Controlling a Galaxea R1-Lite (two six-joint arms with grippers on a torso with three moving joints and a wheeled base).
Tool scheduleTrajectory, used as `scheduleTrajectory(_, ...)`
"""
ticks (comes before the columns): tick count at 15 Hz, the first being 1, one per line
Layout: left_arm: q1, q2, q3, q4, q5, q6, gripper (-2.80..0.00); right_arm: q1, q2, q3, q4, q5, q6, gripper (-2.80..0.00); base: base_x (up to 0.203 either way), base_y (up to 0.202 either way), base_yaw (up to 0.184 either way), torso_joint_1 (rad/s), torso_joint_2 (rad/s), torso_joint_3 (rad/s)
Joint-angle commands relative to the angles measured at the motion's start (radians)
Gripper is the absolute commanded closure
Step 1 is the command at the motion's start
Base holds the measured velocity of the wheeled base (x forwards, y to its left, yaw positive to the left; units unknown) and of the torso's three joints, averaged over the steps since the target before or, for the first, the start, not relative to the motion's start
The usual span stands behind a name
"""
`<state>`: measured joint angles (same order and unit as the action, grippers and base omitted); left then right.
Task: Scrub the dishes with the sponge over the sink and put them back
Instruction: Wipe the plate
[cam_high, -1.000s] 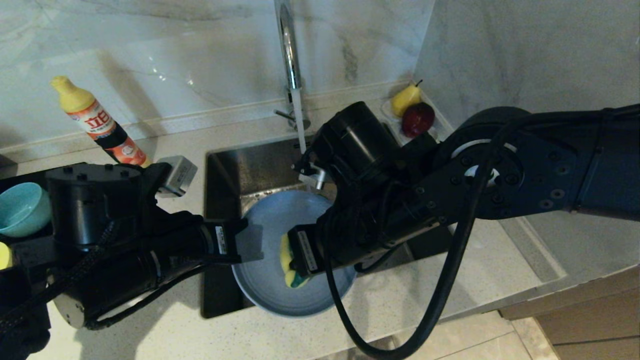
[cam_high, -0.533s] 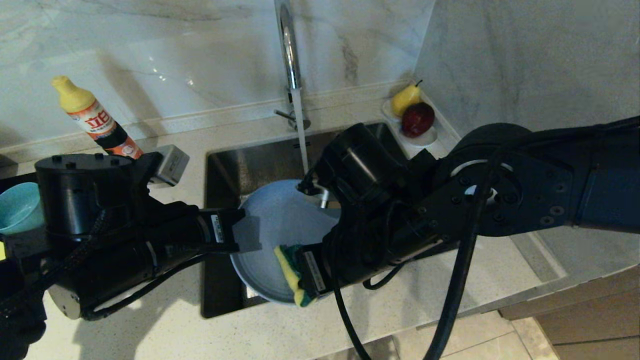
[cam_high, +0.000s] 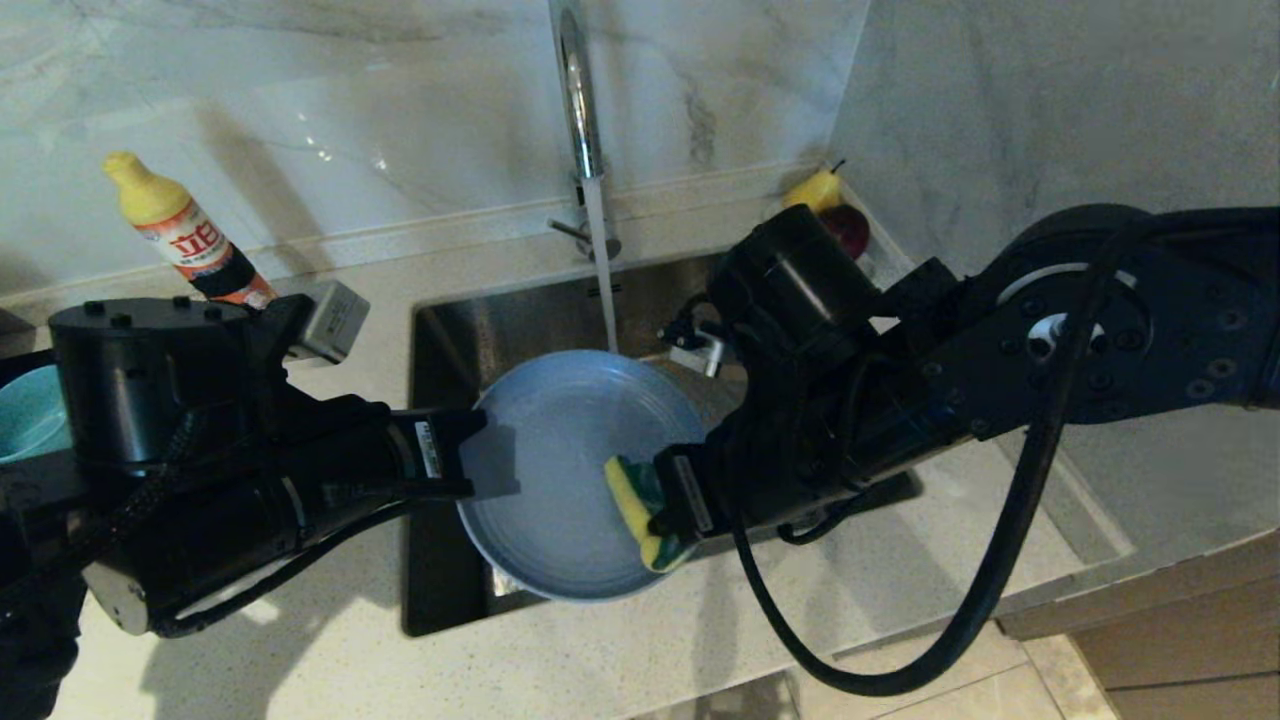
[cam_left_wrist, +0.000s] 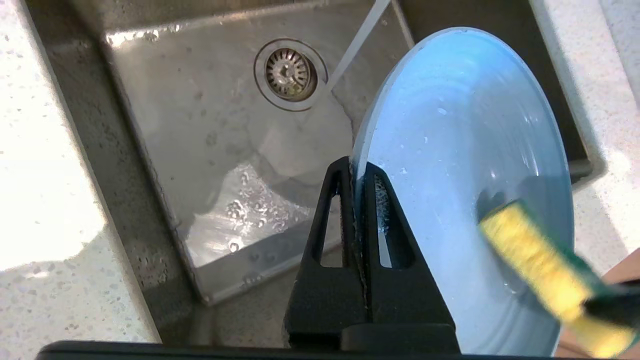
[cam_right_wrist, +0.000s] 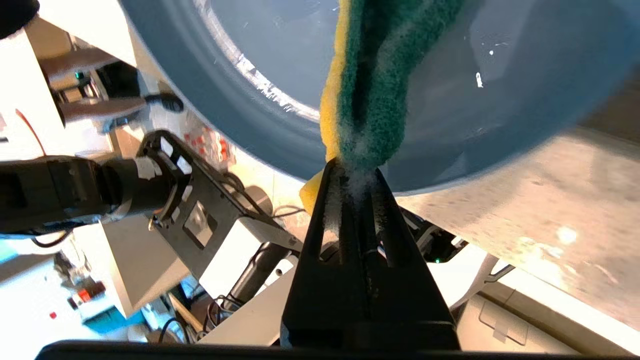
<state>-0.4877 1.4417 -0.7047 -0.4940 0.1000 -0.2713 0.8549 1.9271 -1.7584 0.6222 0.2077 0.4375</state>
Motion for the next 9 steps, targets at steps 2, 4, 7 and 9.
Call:
scheduleTrajectory(2, 0.002, -0.003, -0.016, 0.000, 0.001, -0.002, 0.00, -0.024, -0.049, 0.046, -0.002, 0.002, 0.003, 0.00, 0.000, 0.000, 0.000, 0.000, 0.00, 0.000)
scheduleTrajectory(4, 0.008, -0.004, -0.032, 0.004, 0.001, -0.003, 0.00, -0.044, -0.059, 0.080, -0.003, 0.001, 0.001, 0.00, 0.000, 0.000, 0.000, 0.000, 0.00, 0.000)
scheduleTrajectory(7, 0.008, -0.004, -0.032, 0.008, 0.000, -0.003, 0.00, -0.070, -0.063, 0.105, -0.004, 0.001, 0.001, 0.00, 0.000, 0.000, 0.000, 0.000, 0.00, 0.000)
scheduleTrajectory(9, 0.008, -0.012, -0.024, 0.010, 0.000, -0.008, 0.00, -0.077, -0.056, 0.098, -0.026, 0.001, 0.001, 0.00, 0.000, 0.000, 0.000, 0.000, 0.00, 0.000)
